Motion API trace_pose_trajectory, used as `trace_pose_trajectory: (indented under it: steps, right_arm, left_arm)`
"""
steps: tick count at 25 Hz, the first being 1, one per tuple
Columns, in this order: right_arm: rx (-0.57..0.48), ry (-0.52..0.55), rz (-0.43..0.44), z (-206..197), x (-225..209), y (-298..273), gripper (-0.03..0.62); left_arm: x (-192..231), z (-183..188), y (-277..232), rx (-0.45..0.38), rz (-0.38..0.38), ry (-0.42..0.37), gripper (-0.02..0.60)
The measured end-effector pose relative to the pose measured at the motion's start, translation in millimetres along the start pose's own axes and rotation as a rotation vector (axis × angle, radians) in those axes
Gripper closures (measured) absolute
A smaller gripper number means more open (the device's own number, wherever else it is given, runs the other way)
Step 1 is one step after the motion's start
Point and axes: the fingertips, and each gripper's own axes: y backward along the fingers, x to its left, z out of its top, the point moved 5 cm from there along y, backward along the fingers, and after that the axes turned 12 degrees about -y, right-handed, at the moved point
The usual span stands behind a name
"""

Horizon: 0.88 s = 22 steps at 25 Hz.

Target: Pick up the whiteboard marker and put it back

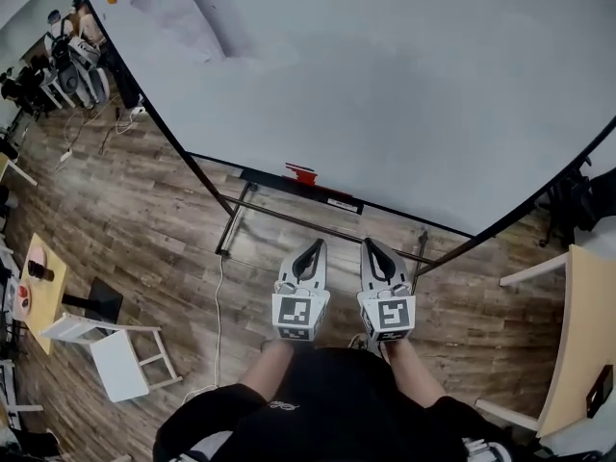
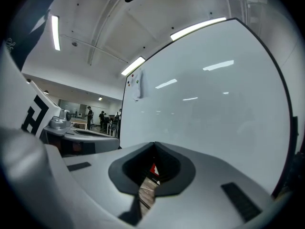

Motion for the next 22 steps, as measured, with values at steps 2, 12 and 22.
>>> trace_pose_trajectory:
  steps: [2, 12, 22]
  right_arm:
    - [0.002, -0.008, 0.006, 3, -5, 5, 0.592]
    - [0.014, -0.012, 0.046, -1, -23, 14, 0.592]
    - [-0.008, -0.021, 0.076, -2, -18, 16, 0.592]
  left_arm:
    - [-10, 3, -1, -0.005, -0.005, 0.001, 0.575]
    - [-30, 7, -5, 0.022, 0.028, -0.053, 0.575]
    - [-35, 6, -1, -0.002, 0.030, -0.018, 0.575]
